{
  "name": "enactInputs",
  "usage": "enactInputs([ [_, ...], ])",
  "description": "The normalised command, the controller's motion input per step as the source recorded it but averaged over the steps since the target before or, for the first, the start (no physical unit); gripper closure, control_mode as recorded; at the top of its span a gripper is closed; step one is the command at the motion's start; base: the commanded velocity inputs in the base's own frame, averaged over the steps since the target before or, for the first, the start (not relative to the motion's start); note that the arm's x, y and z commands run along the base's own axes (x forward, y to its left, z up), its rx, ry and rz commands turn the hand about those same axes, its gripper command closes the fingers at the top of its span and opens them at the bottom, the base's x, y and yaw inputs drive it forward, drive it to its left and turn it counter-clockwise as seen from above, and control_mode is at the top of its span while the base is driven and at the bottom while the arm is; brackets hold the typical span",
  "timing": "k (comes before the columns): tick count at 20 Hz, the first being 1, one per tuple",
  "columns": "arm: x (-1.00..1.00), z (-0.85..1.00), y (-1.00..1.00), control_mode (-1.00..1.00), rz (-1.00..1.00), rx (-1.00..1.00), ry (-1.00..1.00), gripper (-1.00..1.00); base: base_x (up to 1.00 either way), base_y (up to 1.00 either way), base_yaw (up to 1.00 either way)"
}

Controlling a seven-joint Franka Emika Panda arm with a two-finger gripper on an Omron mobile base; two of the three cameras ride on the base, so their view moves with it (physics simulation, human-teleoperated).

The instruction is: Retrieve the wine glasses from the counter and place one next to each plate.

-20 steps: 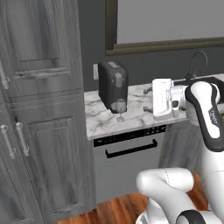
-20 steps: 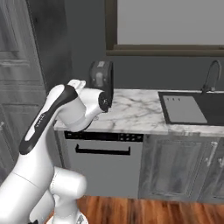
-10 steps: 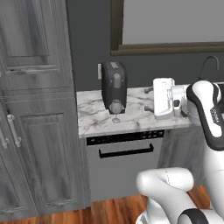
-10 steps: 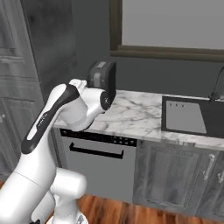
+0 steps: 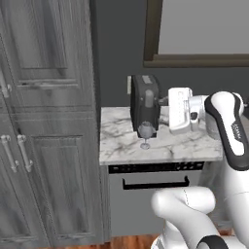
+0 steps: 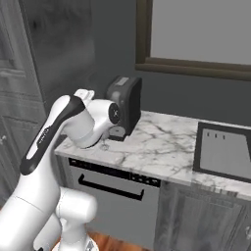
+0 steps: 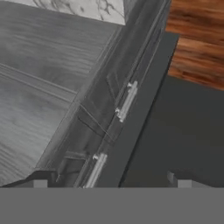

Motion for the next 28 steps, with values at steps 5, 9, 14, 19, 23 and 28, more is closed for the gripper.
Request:
enactInputs([
  [5,0.00,0.00,0.00,1.00,0.00,0.00,0.00,-1.00,0.65,-0.01,0.03],
  [9,0.00,0.00,0.00,1.00,0.00,0.00,0.00,-1.00,0.62,0.00,0.00],
  [14,0.00,0.00,0.00,1.00,0.00,0.00,0.00,-1.00,0.35,-0.01,0.00],
  [19,0.00,0.00,0.00,1.00,0.00,0.00,0.00,-1.00,0.00,0.00,0.05],
  [23,0.00,-0.14,-0.15,-1.00,0.06,0.08,0.02,-1.00,0.00,0.00,0.05],
  [28,0.00,-0.46,-0.58,-1.00,0.16,0.17,0.05,-1.00,0.00,0.00,0.00],
])
